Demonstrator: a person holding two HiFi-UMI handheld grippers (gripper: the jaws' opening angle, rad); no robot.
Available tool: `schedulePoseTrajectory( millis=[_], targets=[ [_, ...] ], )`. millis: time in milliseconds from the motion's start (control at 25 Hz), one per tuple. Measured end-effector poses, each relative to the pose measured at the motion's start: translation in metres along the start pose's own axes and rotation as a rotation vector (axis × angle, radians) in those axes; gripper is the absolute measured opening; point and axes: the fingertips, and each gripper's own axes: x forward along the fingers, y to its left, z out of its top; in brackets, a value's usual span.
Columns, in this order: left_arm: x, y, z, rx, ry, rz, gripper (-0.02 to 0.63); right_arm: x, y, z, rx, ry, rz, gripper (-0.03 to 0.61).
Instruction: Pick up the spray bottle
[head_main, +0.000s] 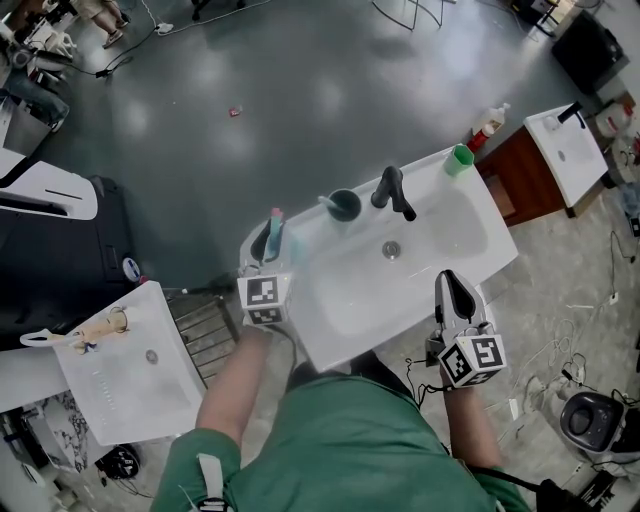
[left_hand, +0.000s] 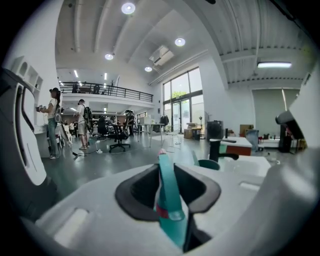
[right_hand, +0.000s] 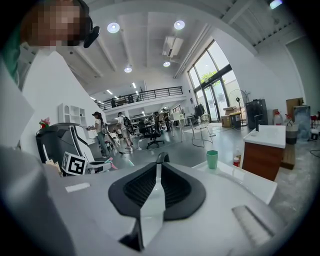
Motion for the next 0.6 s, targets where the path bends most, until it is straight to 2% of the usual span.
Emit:
schedulePoseTrajectory(
  millis=[120, 600],
  targets=[
    [-0.002, 0.003, 0.002, -0.010, -0.004, 0.003, 0.066, -0.002, 0.003, -0.001, 0.001, 0.002, 0.003, 0.017],
    [-0.015, -0.005, 0.012, -0.002, -0.025, -0.022, 0.063, -0.013, 0.006, -0.003, -0.009, 0.006, 0.012, 0.017]
  ],
)
